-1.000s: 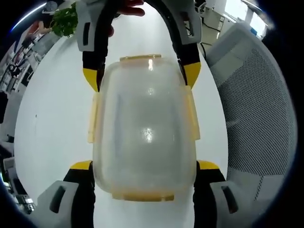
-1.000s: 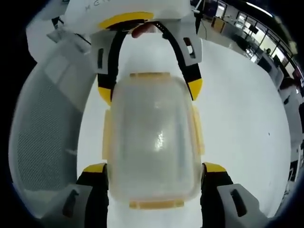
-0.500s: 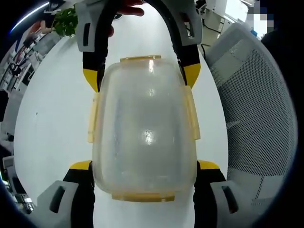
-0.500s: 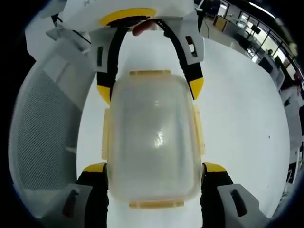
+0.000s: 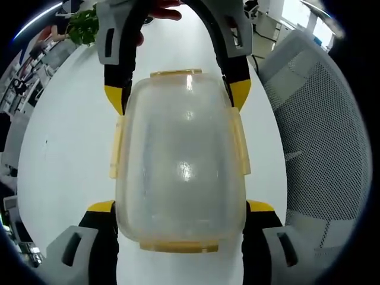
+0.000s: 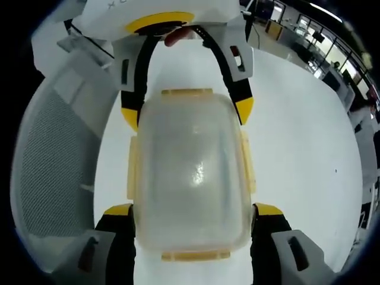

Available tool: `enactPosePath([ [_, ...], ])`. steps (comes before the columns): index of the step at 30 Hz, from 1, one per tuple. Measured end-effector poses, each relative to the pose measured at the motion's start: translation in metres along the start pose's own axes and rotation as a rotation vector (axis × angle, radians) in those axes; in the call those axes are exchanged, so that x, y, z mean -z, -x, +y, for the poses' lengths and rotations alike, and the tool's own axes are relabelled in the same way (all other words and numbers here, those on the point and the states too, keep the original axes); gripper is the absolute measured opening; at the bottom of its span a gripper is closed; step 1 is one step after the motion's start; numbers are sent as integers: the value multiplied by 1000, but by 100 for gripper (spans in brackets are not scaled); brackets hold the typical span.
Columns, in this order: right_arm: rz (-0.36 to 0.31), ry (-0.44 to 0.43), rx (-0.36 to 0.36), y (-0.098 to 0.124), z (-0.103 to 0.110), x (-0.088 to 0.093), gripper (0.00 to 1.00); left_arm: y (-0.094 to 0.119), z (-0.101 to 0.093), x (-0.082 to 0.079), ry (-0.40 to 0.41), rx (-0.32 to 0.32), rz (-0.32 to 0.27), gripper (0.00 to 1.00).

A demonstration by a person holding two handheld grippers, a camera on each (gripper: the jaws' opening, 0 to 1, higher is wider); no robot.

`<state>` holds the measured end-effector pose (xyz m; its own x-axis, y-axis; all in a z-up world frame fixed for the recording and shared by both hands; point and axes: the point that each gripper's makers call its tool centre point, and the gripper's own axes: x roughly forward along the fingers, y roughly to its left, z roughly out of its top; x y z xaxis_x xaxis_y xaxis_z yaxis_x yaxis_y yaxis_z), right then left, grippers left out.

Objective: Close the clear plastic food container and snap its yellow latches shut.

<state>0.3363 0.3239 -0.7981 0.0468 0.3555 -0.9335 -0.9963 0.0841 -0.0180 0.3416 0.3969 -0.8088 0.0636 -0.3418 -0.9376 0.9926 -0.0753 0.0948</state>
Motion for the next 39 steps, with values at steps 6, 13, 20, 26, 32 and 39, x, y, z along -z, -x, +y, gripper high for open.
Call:
enactPosePath([
  [6,1,-4,3,0,-4,0,80,0,5,0,-4,1,0,87],
  [13,-7,-14,9,-1,-10,0,80,-1,10,0,-6,0,-1,87],
  [20,-2,-17,9,-1,-15,1,80,-2,16,0,-2,3,-10,88],
  [26,-2,-15,8,-1,-22,2,80,-3,23,-1,1,2,-11,88],
  [32,6,-16,9,-1,-29,2,80,-4,29,-1,4,-2,-15,88],
  [39,16,-14,10,-2,-37,3,81,-5,38,-1,3,-1,-12,88],
])
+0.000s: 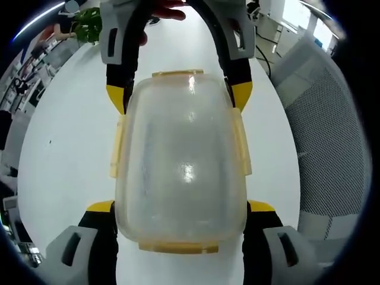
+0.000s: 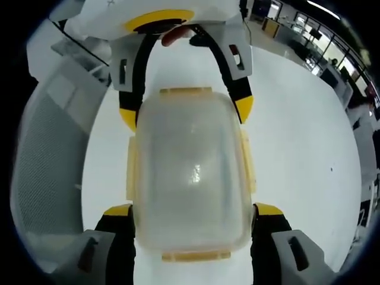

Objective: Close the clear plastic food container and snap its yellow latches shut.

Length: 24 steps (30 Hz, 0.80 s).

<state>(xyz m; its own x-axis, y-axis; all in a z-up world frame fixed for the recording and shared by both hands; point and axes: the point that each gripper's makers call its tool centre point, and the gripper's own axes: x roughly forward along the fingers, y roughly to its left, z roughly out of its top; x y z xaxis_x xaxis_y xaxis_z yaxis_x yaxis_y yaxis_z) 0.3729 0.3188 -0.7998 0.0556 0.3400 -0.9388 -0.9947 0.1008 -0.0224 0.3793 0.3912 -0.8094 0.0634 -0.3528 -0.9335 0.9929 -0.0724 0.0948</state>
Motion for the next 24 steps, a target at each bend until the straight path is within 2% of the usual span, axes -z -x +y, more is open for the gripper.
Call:
enactPosePath([
  [8,23,6,2,1,-7,3,81,-1,8,-1,-5,2,10,88],
  [15,18,5,5,2,-16,4,81,-2,17,-3,8,-1,-6,88],
  [24,28,1,5,2,-23,7,81,-4,24,-4,9,1,7,88],
])
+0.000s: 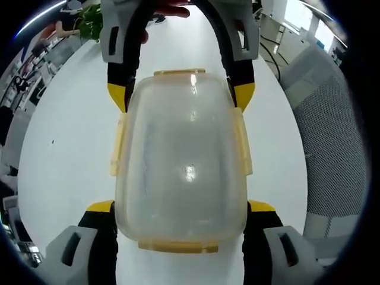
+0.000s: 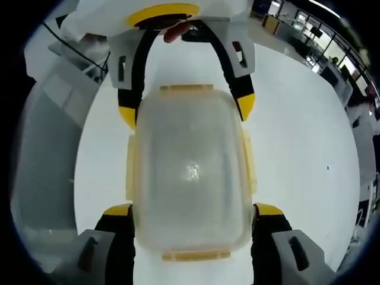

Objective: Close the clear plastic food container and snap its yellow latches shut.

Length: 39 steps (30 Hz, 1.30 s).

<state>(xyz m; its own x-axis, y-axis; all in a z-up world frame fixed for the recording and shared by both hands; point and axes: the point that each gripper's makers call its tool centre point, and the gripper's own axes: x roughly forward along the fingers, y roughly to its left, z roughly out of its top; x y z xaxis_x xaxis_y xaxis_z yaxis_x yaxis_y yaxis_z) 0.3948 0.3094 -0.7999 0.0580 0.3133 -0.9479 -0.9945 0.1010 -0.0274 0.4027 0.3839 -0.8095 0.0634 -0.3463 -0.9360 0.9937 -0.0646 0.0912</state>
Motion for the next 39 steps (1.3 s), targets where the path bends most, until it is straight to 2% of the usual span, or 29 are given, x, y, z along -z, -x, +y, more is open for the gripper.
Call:
enactPosePath([
  [26,-18,-21,18,-1,-34,-2,82,-1,34,4,13,-10,1,88],
  [35,-14,-11,17,-1,-33,-2,82,-1,35,5,14,-20,11,88],
  [39,2,23,21,-2,-33,-2,83,-1,32,5,7,-18,20,88],
])
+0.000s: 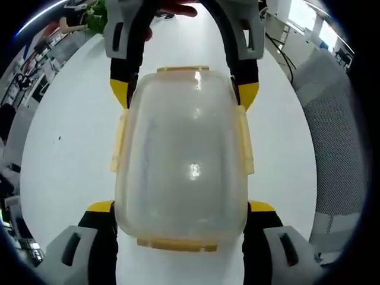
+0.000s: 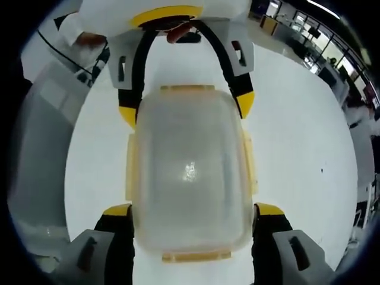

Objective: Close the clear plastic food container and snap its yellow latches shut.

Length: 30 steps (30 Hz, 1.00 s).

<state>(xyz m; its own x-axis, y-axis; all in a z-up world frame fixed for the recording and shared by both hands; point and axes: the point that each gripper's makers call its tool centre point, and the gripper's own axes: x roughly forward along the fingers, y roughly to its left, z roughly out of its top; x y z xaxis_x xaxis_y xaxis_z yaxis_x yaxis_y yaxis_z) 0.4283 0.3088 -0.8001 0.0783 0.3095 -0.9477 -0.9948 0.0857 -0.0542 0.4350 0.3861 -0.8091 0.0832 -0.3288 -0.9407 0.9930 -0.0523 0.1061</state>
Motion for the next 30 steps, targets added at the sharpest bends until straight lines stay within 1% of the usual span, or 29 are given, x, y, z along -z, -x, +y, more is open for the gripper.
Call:
enactPosePath([
  [2,3,41,0,-1,1,-1,84,0,-1,1,-19,3,9,88],
  [5,-2,37,-6,-3,4,-3,86,0,-2,0,-23,5,5,89],
  [6,-6,36,6,-3,1,-4,89,0,-2,0,-24,5,3,89],
  [8,-10,50,15,-3,-1,-6,90,0,-2,-1,-23,6,1,89],
  [14,-27,19,9,-1,0,-7,88,2,0,-5,-15,-4,-16,87],
  [16,-68,-12,13,0,0,-9,87,4,2,-6,-10,-21,-28,87],
  [17,-88,-20,14,1,0,-10,87,5,3,-8,-2,-29,-49,87],
  [18,-115,-20,19,3,0,-12,87,7,2,-12,23,-31,-85,86],
  [19,-142,-21,24,4,0,-13,86,8,2,-13,37,-30,-102,86],
  [20,-182,-38,27,6,1,-15,86,10,3,-12,40,-41,-114,86],
  [22,-230,-74,35,9,1,-15,87,13,7,-12,42,-63,-143,86],
  [23,-238,-79,38,10,1,-15,87,14,8,-12,64,-70,-164,87],
  [24,-305,-112,42,13,0,-20,87,15,8,-14,92,-71,-191,87],
  [25,-321,-120,44,14,0,-22,88,17,10,-15,127,-81,-235,87],
  [26,-365,-154,51,17,-1,-24,88,18,11,-15,149,-88,-257,88],
  [28,-413,-199,61,21,-1,-26,89,22,13,-16,190,-99,-308,88],
  [29,-445,-211,79,24,-3,-27,90,25,15,-16,243,-110,-345,88],
  [30,-457,-223,93,26,-4,-26,90,28,15,-18,282,-106,-374,88],
])
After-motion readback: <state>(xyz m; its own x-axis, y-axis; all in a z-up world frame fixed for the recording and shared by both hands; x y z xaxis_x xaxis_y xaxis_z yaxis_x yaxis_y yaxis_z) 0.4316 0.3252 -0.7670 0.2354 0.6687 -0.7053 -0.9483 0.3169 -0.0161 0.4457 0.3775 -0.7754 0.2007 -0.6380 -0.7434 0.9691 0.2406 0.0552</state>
